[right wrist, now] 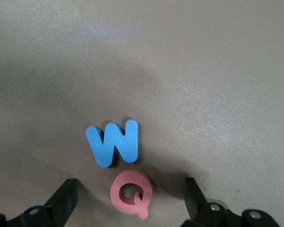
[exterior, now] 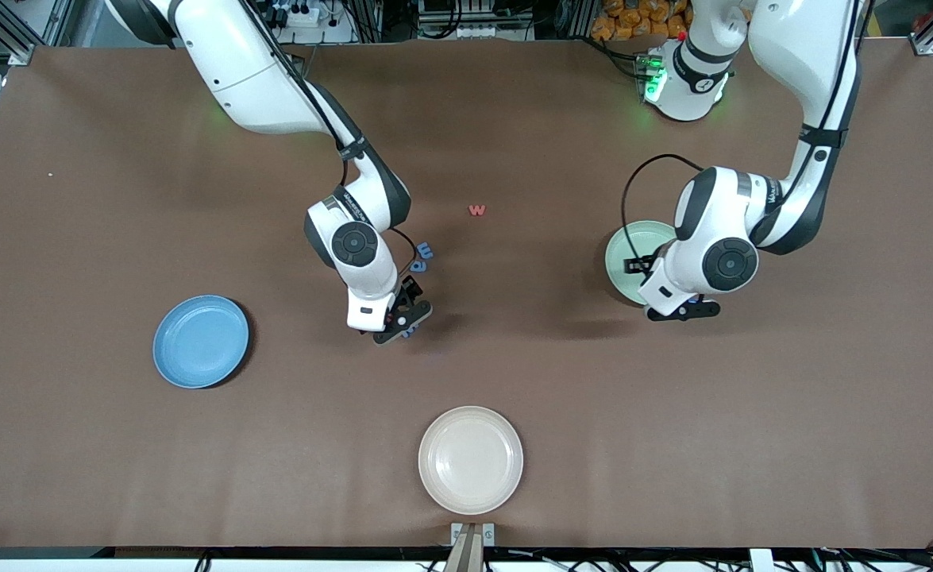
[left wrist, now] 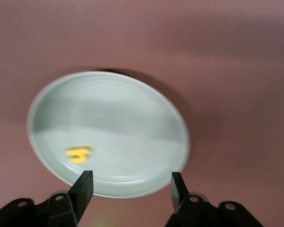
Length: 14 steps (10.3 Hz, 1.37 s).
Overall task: Sort uppercase to blue plate, lowercase to green plate
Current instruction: 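Drop the Q on the blue plate while the left gripper returns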
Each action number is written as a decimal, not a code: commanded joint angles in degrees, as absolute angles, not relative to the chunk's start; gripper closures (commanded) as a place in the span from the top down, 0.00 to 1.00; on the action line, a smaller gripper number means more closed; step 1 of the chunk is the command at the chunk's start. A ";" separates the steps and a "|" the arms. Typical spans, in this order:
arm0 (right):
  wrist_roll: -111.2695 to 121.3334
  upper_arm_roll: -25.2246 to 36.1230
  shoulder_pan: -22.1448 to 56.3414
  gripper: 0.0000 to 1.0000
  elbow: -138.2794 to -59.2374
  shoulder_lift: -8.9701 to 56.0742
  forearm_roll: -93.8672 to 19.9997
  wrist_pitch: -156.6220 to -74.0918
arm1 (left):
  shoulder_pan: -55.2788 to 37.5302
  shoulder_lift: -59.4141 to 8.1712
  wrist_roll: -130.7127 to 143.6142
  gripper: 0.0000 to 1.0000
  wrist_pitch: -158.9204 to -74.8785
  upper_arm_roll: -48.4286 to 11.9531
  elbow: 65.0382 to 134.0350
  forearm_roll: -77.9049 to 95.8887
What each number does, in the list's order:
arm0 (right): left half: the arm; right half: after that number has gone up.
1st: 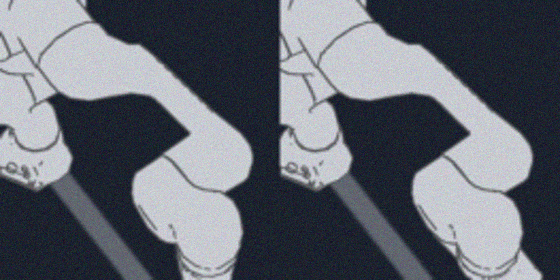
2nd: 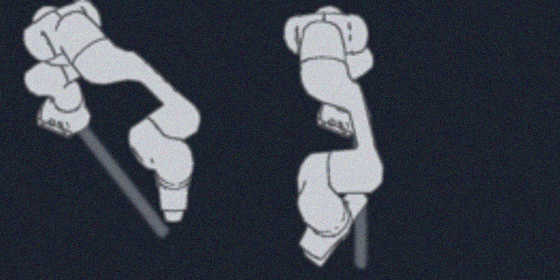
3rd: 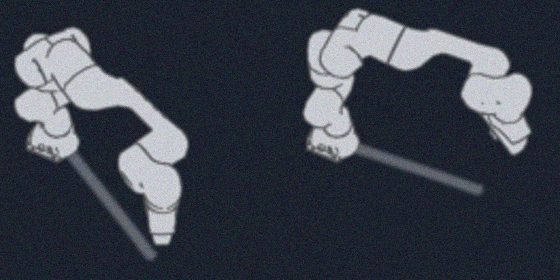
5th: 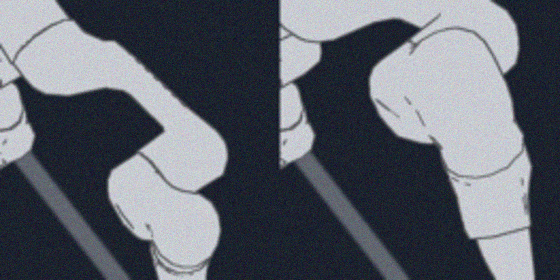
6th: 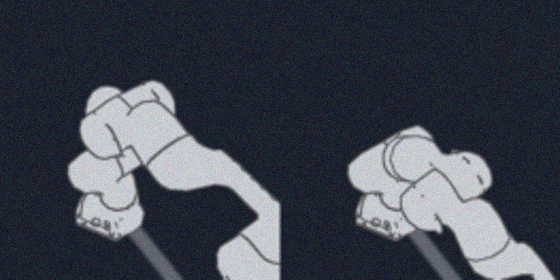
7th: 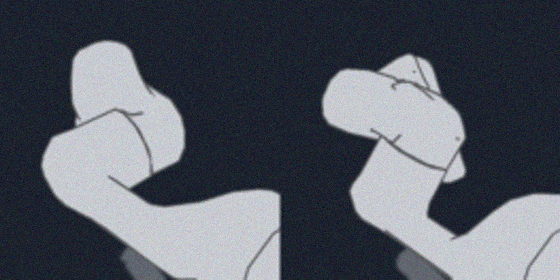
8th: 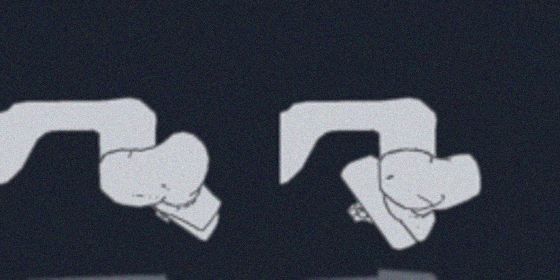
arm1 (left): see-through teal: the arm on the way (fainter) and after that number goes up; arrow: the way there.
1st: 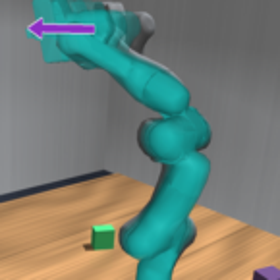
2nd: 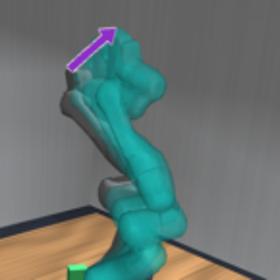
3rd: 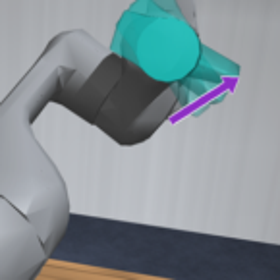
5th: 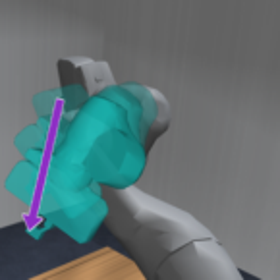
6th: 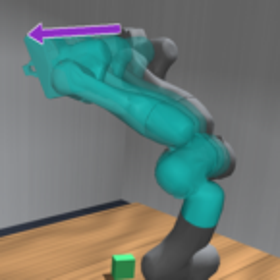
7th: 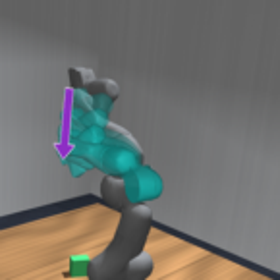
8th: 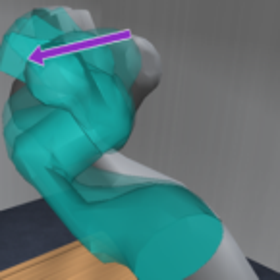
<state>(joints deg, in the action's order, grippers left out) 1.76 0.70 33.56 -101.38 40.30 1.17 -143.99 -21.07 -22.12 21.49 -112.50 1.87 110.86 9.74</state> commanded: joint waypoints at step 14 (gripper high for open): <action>2.55 1.76 20.42 0.00 -99.23 31.57 2.11 -131.51 | -39.72 -38.93 54.48 0.77 -113.03 2.98 88.77 15.73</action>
<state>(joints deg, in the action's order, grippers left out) 2.21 2.35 24.05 -98.71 34.81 1.21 -135.10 -37.62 -37.90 52.26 -113.63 1.72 90.63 14.46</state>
